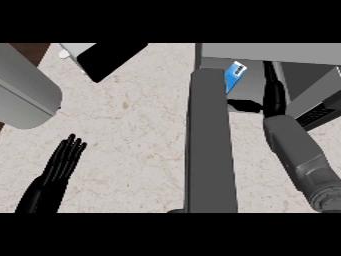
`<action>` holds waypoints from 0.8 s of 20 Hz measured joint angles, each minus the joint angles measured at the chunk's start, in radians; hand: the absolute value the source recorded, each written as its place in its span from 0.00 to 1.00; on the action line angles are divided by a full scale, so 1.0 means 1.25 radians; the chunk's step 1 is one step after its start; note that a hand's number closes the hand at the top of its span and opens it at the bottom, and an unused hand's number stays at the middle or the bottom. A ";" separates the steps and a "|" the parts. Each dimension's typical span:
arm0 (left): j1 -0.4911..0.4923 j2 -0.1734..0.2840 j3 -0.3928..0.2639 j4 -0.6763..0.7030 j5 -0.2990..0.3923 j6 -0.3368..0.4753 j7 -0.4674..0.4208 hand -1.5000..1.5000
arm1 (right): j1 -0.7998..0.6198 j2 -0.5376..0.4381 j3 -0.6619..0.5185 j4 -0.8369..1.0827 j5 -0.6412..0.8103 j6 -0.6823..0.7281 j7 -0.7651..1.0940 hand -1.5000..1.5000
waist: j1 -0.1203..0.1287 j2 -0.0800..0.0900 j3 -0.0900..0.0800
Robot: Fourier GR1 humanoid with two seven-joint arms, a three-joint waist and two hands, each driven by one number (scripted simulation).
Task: Pick up the milk, place it into the microwave and close the microwave
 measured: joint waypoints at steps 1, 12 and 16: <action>0.002 -0.003 -0.005 -0.002 -0.007 0.004 -0.001 0.00 | 0.012 0.002 -0.008 0.000 -0.008 0.012 -0.013 0.00 | -0.003 -0.001 0.000; 0.004 -0.027 -0.041 -0.025 -0.042 0.021 0.021 0.00 | 0.116 0.021 -0.069 -0.015 -0.069 0.140 -0.133 0.00 | -0.031 -0.015 -0.002; 0.003 -0.033 -0.045 -0.036 -0.045 0.024 0.030 0.00 | 0.164 0.035 -0.074 -0.021 -0.080 0.215 -0.171 0.00 | -0.040 -0.019 -0.002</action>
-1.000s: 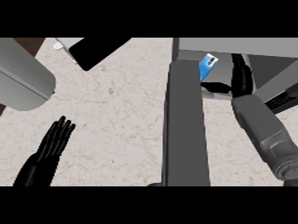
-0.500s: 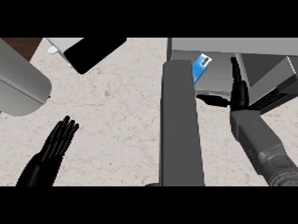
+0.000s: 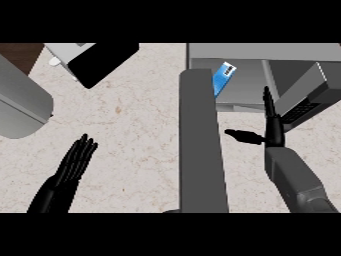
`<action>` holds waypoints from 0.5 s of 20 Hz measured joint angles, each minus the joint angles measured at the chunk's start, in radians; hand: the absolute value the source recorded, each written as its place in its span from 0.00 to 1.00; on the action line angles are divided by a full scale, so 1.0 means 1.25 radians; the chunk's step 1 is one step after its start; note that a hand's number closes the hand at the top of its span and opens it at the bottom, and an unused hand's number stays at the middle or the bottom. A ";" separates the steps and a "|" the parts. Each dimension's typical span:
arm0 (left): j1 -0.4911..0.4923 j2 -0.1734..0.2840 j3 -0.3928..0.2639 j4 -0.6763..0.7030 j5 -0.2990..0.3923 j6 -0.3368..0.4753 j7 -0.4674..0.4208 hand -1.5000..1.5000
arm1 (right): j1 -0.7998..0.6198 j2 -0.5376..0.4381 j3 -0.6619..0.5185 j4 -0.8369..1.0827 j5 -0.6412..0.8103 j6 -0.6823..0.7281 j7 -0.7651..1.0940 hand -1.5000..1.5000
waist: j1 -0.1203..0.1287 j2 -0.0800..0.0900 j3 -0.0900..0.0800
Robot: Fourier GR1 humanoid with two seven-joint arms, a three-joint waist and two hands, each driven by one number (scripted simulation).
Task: Pick up the milk, place it into the microwave and close the microwave
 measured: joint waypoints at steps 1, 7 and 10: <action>-0.007 0.003 0.007 0.002 0.008 -0.005 0.006 0.00 | 0.015 0.005 -0.001 -0.003 -0.003 0.015 -0.011 0.00 | -0.003 -0.001 0.000; -0.027 -0.014 -0.003 -0.003 -0.002 0.007 0.036 0.00 | 0.098 0.027 -0.001 -0.028 -0.018 0.092 -0.060 0.00 | -0.014 -0.005 -0.001; -0.035 -0.019 -0.004 0.004 0.007 -0.002 0.041 0.00 | 0.142 0.043 -0.004 -0.058 -0.037 0.153 -0.076 0.00 | -0.022 -0.008 -0.001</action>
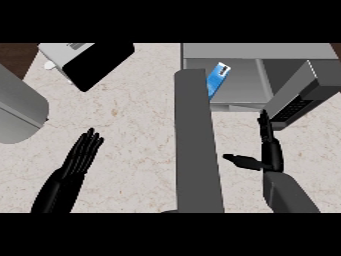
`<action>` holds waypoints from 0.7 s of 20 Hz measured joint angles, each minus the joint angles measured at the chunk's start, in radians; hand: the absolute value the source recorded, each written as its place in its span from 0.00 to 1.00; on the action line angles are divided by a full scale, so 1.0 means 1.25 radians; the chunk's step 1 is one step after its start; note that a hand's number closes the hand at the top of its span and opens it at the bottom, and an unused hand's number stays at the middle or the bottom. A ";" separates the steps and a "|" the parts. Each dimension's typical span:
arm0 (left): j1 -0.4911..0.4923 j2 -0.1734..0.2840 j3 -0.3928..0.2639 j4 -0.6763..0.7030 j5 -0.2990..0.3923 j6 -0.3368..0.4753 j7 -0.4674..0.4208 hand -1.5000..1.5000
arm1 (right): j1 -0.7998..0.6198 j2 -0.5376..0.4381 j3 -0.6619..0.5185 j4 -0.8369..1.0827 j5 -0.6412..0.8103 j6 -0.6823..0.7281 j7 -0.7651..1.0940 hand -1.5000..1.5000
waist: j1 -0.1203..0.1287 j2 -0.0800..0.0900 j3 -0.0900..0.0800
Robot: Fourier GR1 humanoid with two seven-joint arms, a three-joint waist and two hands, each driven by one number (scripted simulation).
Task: Pick up the milk, place it into the microwave and close the microwave
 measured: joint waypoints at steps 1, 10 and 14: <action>0.002 -0.001 -0.002 0.012 0.002 -0.008 -0.010 0.00 | 0.018 0.003 0.000 -0.013 -0.007 0.023 -0.005 0.00 | -0.004 -0.001 0.000; -0.018 0.023 -0.051 0.062 -0.054 -0.044 0.003 1.00 | 0.187 0.021 0.032 -0.191 -0.044 0.172 -0.010 0.00 | -0.020 -0.006 -0.002; -0.047 0.023 -0.088 0.082 -0.116 -0.036 0.019 1.00 | 0.277 0.006 0.050 -0.310 -0.064 0.215 0.011 0.00 | -0.024 -0.007 -0.002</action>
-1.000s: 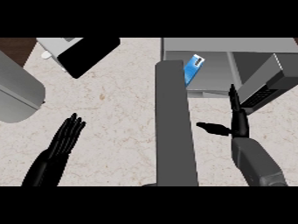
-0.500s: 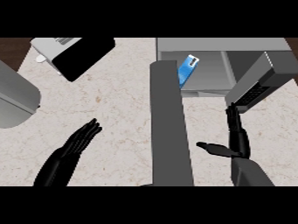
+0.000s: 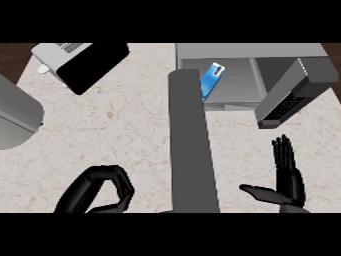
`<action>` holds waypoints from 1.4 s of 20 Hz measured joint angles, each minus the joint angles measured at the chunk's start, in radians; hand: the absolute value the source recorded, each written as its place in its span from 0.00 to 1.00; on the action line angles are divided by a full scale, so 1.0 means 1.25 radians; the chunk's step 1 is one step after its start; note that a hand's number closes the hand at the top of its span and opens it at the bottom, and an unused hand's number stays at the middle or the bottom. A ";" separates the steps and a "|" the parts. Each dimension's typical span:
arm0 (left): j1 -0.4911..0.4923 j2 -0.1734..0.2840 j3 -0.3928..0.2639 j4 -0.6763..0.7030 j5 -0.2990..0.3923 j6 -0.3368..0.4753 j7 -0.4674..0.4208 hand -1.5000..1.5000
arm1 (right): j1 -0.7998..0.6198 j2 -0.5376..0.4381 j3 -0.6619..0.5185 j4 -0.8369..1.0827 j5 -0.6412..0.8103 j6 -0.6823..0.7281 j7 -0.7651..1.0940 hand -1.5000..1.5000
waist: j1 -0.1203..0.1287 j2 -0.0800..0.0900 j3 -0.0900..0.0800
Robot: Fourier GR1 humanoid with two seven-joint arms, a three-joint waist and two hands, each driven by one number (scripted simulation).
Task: Pick up the milk, place it into the microwave and close the microwave
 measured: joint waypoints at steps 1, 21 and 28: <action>-0.005 0.000 -0.014 0.006 -0.023 0.004 -0.001 1.00 | 0.017 -0.003 0.005 -0.035 -0.005 0.006 0.009 0.00 | -0.001 0.000 0.000; -0.255 -0.105 -0.334 0.367 -0.120 0.186 -0.036 1.00 | 0.460 -0.052 0.065 -0.769 -0.147 0.136 0.253 0.00 | -0.005 0.006 0.000; -0.416 -0.106 -0.501 0.474 0.039 0.355 -0.008 1.00 | 0.508 -0.066 0.089 -0.895 -0.170 0.170 0.304 0.00 | -0.037 0.012 -0.001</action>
